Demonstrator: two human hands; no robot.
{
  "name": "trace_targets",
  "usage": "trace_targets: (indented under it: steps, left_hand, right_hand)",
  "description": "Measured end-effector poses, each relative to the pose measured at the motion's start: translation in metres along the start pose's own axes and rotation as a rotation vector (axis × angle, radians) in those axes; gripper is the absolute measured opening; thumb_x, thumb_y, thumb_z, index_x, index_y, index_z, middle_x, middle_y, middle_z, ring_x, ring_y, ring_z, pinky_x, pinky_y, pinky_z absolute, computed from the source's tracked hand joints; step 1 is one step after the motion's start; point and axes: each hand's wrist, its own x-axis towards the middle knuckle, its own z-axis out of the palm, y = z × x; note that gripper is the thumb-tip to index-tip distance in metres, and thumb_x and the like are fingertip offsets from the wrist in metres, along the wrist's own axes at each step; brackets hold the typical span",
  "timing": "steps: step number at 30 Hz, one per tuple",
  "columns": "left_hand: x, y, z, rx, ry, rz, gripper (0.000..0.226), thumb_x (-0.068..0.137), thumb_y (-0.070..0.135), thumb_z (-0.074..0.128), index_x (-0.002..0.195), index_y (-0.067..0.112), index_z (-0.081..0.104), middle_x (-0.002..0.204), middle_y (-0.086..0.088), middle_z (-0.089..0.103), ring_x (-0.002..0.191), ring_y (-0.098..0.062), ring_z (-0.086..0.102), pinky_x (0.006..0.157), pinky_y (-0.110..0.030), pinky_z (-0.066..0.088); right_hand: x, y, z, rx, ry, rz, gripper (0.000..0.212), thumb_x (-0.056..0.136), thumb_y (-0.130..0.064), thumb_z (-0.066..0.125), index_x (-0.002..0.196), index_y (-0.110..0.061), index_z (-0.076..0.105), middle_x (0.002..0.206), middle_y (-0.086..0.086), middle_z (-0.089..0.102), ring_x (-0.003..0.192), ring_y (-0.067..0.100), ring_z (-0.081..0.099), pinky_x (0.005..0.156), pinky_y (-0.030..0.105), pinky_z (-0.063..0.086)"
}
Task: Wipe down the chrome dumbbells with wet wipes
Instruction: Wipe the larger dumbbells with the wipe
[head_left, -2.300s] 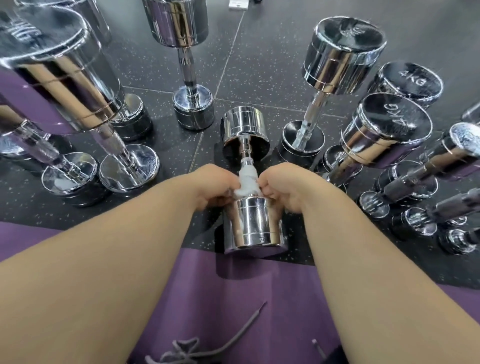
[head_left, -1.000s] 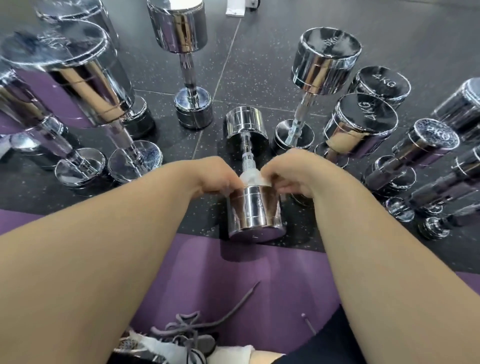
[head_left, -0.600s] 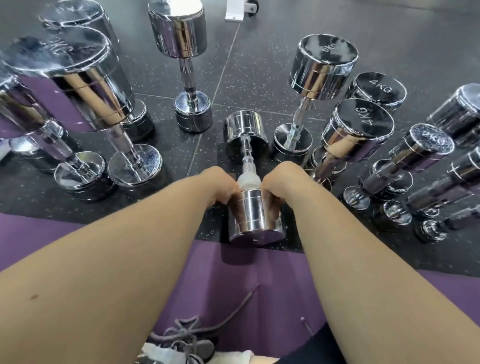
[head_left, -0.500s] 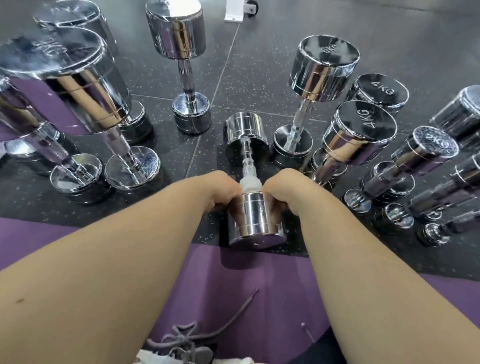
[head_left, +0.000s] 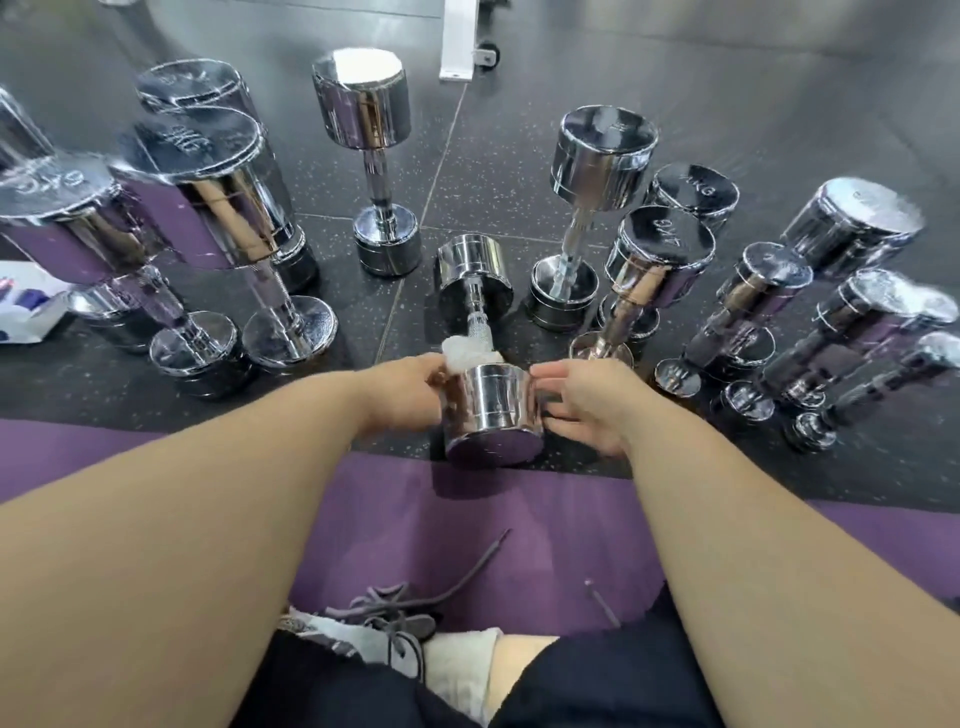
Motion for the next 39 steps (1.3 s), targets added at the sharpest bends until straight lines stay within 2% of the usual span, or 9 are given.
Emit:
trace_targets:
  steps: [3,5,8,19,25,29,33,37,39]
  left_hand:
    - [-0.011,-0.003,0.017,0.177,-0.048,0.051,0.067,0.067,0.015,0.083,0.116,0.025,0.038,0.093,0.011,0.053,0.081,-0.008,0.052,0.064,-0.021,0.039]
    - [-0.009,-0.001,0.026,0.140,0.023,0.093,0.081,0.058,0.025,0.091,0.119,0.024,0.038,0.100,0.012,0.052,0.090,-0.010,0.053,0.074,-0.023,0.040]
    - [-0.002,-0.004,0.030,0.173,0.107,0.127,0.078,0.057,0.038,0.090,0.116,0.026,0.040,0.101,0.014,0.054,0.088,-0.010,0.054,0.073,-0.024,0.039]
    - [0.010,0.000,0.024,0.307,0.238,0.319,0.065,0.051,0.053,0.085,0.088,0.027,0.039,0.076,0.014,0.056,0.068,-0.006,0.053,0.057,-0.021,0.034]
    - [0.003,0.013,-0.001,-0.058,0.226,0.222,0.067,0.039,0.052,0.086,0.089,0.033,0.046,0.077,0.016,0.061,0.068,-0.003,0.055,0.064,-0.025,0.041]
    - [0.009,0.023,-0.031,-0.406,0.280,0.226,0.076,0.032,0.051,0.079,0.101,0.023,0.062,0.085,0.012,0.070,0.077,-0.007,0.063,0.071,-0.023,0.048]
    - [0.010,0.037,-0.049,-0.728,0.263,0.259,0.068,0.045,0.042,0.083,0.105,0.013,0.068,0.096,-0.006,0.076,0.089,-0.025,0.072,0.084,-0.042,0.058]
    - [-0.005,0.055,-0.056,-0.805,0.231,0.238,0.048,0.059,0.032,0.080,0.098,0.008,0.067,0.078,-0.001,0.075,0.065,-0.016,0.071,0.057,-0.023,0.054]
    - [-0.017,0.065,-0.057,-0.829,0.205,0.225,0.034,0.076,0.037,0.072,0.100,0.012,0.072,0.091,-0.005,0.077,0.076,-0.021,0.073,0.067,-0.029,0.056]
  right_hand:
    - [-0.006,0.030,0.004,-0.381,-0.099,-0.058,0.085,0.070,0.010,0.065,0.139,-0.033,0.041,0.119,0.001,0.061,0.097,0.019,0.061,0.067,0.028,0.052]
    - [-0.004,0.036,0.014,-0.464,-0.075,-0.142,0.113,0.048,-0.007,0.085,0.144,-0.032,0.032,0.123,-0.003,0.062,0.110,0.020,0.061,0.085,0.034,0.055]
    - [0.000,0.038,0.013,-0.424,-0.019,-0.202,0.098,0.051,-0.009,0.091,0.128,-0.036,0.036,0.118,-0.008,0.062,0.110,0.014,0.058,0.100,0.033,0.047]
    - [0.012,0.032,-0.006,-0.393,-0.149,-0.223,0.099,0.036,-0.019,0.094,0.122,-0.032,0.046,0.112,-0.010,0.066,0.107,0.007,0.062,0.101,0.034,0.049]
    - [0.000,-0.005,-0.011,-0.295,-0.120,-0.309,0.091,0.028,-0.029,0.093,0.113,-0.033,0.059,0.111,0.003,0.070,0.103,0.016,0.068,0.097,0.039,0.051]
    - [0.000,-0.039,-0.003,-0.163,-0.070,-0.436,0.065,0.048,-0.047,0.090,0.103,-0.020,0.070,0.097,0.003,0.075,0.094,0.024,0.072,0.091,0.046,0.055]
    - [-0.005,-0.066,0.009,-0.118,-0.034,-0.442,0.074,0.057,-0.075,0.075,0.104,-0.019,0.066,0.096,-0.001,0.075,0.092,0.021,0.071,0.091,0.045,0.051]
    - [-0.025,-0.076,0.018,-0.111,0.032,-0.490,0.058,0.073,-0.072,0.063,0.088,-0.016,0.065,0.062,-0.014,0.065,0.055,0.005,0.054,0.059,0.027,0.039]
    - [-0.037,-0.081,0.018,-0.044,0.028,-0.491,0.051,0.080,-0.068,0.060,0.079,-0.017,0.066,0.059,-0.014,0.063,0.046,0.001,0.051,0.051,0.022,0.033]
